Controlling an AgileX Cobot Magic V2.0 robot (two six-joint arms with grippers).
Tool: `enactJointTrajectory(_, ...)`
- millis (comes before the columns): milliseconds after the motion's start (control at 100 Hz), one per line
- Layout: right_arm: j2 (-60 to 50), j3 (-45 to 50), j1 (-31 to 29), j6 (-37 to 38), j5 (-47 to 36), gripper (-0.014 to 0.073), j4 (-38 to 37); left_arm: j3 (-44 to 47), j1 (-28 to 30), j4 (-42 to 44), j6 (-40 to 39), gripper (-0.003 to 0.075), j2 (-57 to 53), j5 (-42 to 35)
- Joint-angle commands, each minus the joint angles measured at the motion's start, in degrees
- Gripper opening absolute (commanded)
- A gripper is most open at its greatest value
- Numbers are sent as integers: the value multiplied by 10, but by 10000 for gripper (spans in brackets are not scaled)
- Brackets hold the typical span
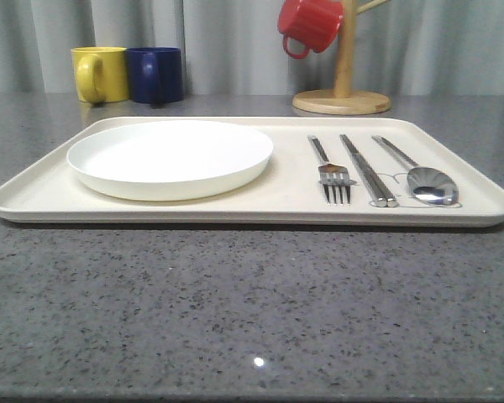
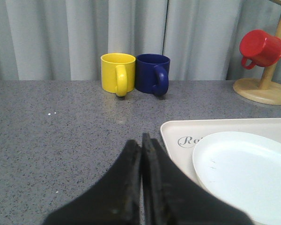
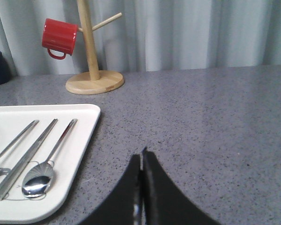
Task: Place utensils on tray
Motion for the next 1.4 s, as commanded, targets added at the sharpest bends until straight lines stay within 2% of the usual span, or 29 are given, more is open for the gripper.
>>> enactJointTrajectory(0,-22,19,-3,-14,-74,-69,11,-17,-4,-2,-2,-18,3,-40)
enactJointTrajectory(260,-48,104,-3,-14,-184,-69,22,-17,-4,-2,-2,-18,3,-40)
enactJointTrajectory(1390,-48,102,-3,-14,-192,-69,21,-17,-4,-2,-2,-18,3,-40)
